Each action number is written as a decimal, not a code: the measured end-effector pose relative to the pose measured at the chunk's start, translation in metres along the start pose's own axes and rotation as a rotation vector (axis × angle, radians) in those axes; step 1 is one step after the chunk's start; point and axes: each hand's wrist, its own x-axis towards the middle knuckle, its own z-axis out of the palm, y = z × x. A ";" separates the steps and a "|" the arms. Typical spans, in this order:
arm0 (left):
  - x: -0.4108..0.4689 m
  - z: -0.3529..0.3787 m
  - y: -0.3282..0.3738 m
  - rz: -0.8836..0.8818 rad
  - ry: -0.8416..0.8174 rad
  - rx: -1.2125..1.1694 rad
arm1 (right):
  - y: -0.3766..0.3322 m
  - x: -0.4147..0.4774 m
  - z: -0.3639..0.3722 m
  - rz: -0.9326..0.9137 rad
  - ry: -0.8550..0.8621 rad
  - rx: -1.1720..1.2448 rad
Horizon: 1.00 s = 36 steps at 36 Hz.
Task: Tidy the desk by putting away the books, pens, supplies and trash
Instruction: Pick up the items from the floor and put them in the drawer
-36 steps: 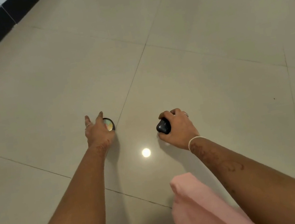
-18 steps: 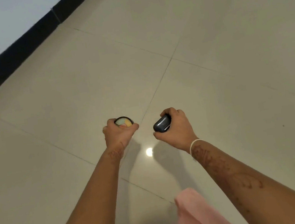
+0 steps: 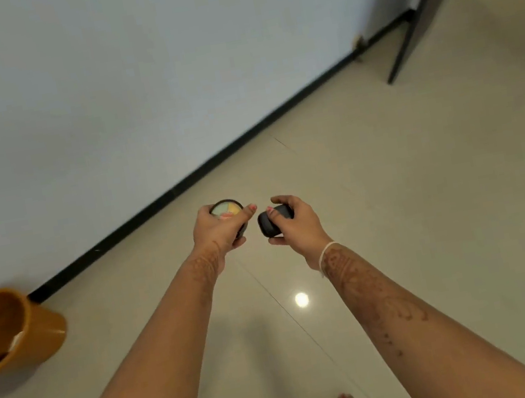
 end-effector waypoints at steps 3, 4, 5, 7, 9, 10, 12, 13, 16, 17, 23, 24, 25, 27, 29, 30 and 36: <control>-0.045 -0.062 0.040 0.011 0.065 -0.069 | -0.061 -0.034 0.038 -0.040 -0.116 -0.018; -0.059 -0.083 0.050 0.009 0.092 -0.106 | -0.078 -0.046 0.052 -0.055 -0.146 -0.009; -0.074 -0.104 0.059 0.008 0.115 -0.141 | -0.094 -0.058 0.066 -0.070 -0.172 -0.004; -0.102 -0.146 0.074 0.009 0.161 -0.190 | -0.122 -0.081 0.097 -0.090 -0.222 0.007; -0.130 -0.188 0.080 0.019 0.208 -0.198 | -0.142 -0.105 0.131 -0.088 -0.295 0.017; -0.143 -0.209 0.081 0.027 0.236 -0.200 | -0.150 -0.117 0.149 -0.085 -0.337 0.029; -0.167 -0.250 0.080 0.050 0.295 -0.229 | -0.162 -0.141 0.185 -0.092 -0.425 0.049; -0.180 -0.270 0.077 0.057 0.325 -0.250 | -0.166 -0.154 0.203 -0.097 -0.469 0.041; -0.223 -0.322 0.063 0.050 0.406 -0.331 | -0.167 -0.194 0.252 -0.117 -0.587 -0.021; -0.239 -0.338 0.055 0.045 0.436 -0.363 | -0.166 -0.209 0.268 -0.127 -0.629 -0.040; -0.325 -0.426 -0.006 0.035 0.581 -0.534 | -0.149 -0.300 0.350 -0.155 -0.903 -0.129; -0.338 -0.439 -0.018 0.037 0.612 -0.561 | -0.145 -0.316 0.363 -0.155 -0.943 -0.147; -0.351 -0.452 -0.029 0.041 0.642 -0.588 | -0.141 -0.331 0.376 -0.158 -0.983 -0.169; -0.376 -0.476 -0.055 0.050 0.695 -0.643 | -0.131 -0.363 0.402 -0.159 -1.066 -0.205; -0.400 -0.498 -0.081 0.059 0.739 -0.697 | -0.120 -0.393 0.426 -0.159 -1.150 -0.242; -0.411 -0.509 -0.095 0.060 0.760 -0.725 | -0.113 -0.407 0.437 -0.161 -1.189 -0.266; -0.458 -0.554 -0.161 0.001 0.881 -0.820 | -0.073 -0.469 0.495 -0.271 -1.346 -0.454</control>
